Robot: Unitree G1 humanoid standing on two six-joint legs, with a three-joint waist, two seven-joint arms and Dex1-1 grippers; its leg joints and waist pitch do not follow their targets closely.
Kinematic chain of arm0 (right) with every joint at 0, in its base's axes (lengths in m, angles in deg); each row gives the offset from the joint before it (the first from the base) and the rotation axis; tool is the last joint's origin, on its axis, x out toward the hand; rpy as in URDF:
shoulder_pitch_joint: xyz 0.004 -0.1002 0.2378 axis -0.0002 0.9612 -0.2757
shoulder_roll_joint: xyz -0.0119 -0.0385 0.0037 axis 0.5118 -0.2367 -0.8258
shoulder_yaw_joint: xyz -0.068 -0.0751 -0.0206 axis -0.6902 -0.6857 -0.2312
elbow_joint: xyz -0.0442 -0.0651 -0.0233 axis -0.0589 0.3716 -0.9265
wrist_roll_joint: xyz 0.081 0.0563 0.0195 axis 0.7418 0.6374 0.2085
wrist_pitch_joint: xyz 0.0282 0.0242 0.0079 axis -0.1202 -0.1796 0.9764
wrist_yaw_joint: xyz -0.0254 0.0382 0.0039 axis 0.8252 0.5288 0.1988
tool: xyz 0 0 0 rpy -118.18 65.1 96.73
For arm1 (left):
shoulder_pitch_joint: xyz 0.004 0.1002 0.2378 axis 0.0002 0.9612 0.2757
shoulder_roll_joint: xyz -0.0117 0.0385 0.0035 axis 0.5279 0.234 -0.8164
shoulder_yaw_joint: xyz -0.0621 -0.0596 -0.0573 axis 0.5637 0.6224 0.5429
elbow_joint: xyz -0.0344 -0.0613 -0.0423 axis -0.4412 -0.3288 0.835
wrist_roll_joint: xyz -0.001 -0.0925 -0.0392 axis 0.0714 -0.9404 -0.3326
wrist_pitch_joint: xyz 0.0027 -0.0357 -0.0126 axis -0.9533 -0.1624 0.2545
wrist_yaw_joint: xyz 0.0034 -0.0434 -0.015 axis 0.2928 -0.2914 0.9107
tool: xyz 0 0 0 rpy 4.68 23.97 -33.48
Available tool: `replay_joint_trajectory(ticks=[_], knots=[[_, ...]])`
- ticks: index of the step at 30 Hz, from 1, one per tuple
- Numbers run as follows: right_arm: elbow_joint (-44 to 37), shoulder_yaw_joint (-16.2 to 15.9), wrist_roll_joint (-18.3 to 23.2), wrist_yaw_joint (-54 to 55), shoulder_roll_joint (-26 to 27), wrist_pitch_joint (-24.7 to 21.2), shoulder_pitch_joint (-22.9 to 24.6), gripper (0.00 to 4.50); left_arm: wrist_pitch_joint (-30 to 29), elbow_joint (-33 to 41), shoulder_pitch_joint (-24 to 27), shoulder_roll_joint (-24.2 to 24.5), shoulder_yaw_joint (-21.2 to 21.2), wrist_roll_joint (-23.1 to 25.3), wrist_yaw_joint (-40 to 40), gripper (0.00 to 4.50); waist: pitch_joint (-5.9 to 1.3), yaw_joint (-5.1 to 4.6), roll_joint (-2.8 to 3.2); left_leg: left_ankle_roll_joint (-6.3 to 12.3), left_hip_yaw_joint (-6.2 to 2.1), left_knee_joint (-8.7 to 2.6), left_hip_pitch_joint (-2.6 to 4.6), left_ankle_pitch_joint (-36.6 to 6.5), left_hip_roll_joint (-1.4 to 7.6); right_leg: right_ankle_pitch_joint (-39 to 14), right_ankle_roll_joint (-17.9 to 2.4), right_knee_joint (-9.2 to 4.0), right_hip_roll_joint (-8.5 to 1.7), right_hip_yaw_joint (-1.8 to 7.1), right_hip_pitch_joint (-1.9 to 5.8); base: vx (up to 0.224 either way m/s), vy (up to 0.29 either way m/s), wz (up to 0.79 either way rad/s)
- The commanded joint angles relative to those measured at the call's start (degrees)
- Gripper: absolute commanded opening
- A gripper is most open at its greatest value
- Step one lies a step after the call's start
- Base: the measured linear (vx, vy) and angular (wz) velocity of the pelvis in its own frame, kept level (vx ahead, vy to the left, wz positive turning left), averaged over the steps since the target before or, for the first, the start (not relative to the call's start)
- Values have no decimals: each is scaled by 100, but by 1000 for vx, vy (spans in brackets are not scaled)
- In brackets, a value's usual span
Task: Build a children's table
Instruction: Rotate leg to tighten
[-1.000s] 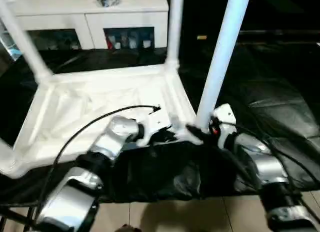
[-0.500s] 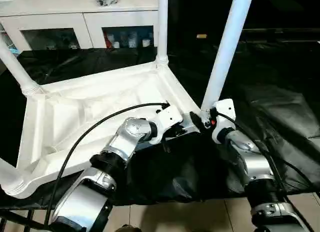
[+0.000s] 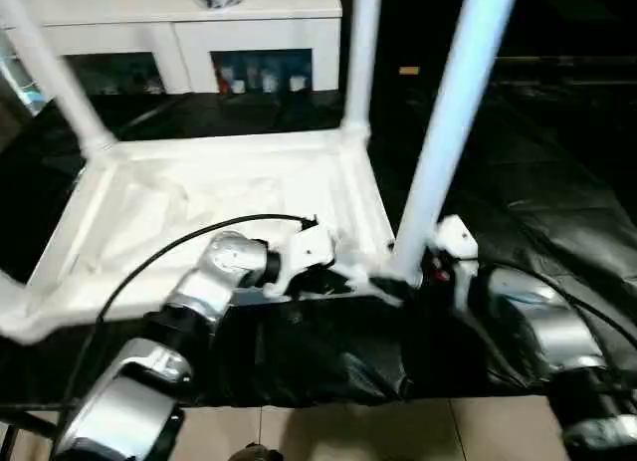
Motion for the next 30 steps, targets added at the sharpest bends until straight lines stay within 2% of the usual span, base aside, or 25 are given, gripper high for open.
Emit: replay_joint_trajectory(ticks=[1,4,8,10,11,13,15,17,20,23,24,26,27,30], knots=[[-296,-367,182,-502,47,-106,24,363,72,146,-25,-49,-103,-11,-50,0,-339,15,-70,390,-224,-419,141,-1361,483,-1187,-1387,-401,-464,286,192,0,0,0],[-318,-409,185,-625,1,-149,32,343,89,147,-26,-12,-113,-30,-132,0,-343,33,-75,319,-223,-419,152,-1382,482,-1188,-1408,-401,-475,292,183,0,0,0],[-428,-472,272,-853,-68,-325,68,314,111,121,-40,23,-110,-62,-273,0,-358,67,-62,353,-223,-408,147,-1245,480,-972,-1431,-377,-472,286,197,0,0,0],[-482,-484,288,-856,-74,-351,107,310,109,107,-36,12,-100,-78,-255,0,-351,86,-65,350,-217,-409,152,-1254,480,-1000,-1429,-385,-469,288,191,0,0,0],[-502,-484,291,-865,-81,-361,123,287,104,106,-32,6,-96,-83,-252,0,-356,104,-67,341,-217,-404,155,-1251,481,-1022,-1416,-383,-479,290,194,0,0,0],[-524,-460,275,-795,-72,-366,171,287,84,89,-29,-33,-61,-77,-135,0,-353,112,-70,316,-222,-410,155,-1274,483,-1092,-1397,-388,-482,288,192,0,0,0],[-505,-151,475,-377,126,-714,173,268,-88,49,-57,-152,24,-26,253,0,-349,121,-71,302,-222,-415,165,-1286,486,-1123,-1396,-394,-475,290,185,0,0,0],[-471,-94,451,-234,170,-700,166,257,-137,14,-82,-184,39,26,410,0,-346,110,-85,250,-227,-423,160,-1345,484,-1255,-1373,-398,-484,289,184,0,0,0],[-135,144,162,735,456,-517,83,254,-406,-225,-256,-474,184,172,1298,0,-324,71,-102,96,-239,-431,185,-1534,465,-1717,-1240,-467,-505,304,149,0,0,0],[217,300,-117,1657,726,-440,-65,252,-588,-352,-374,-779,251,245,1903,0,-317,36,-125,26,-258,-433,192,-1595,439,-2081,-1088,-517,-509,293,148,0,0,0],[330,381,-180,2018,906,-410,-126,252,-685,-408,-430,-941,263,281,2180,0,-322,22,-106,19,-257,-431,190,-1568,445,-2028,-1087,-509,-508,302,142,0,0,0],[472,463,-292,2526,1115,-411,-205,249,-774,-462,-487,-1113,260,333,2479,0,-329,-47,-125,40,-258,-436,176,-1521,424,-1861,-1106,-500,-488,292,144,0,0,0],[638,533,-420,3181,1410,-439,-291,249,-876,-538,-559,-1350,250,403,2883,0,-328,-58,-114,61,-263,-435,163,-1480,423,-1803,-1106,-500,-489,293,156,0,0,0],[722,543,-496,3588,1644,-400,-331,249,-946,-578,-597,-1535,264,421,3123,0,-346,-90,-101,144,-252,-422,149,-1345,413,-1571,-1130,-490,-487,290,165,0,0,0]])
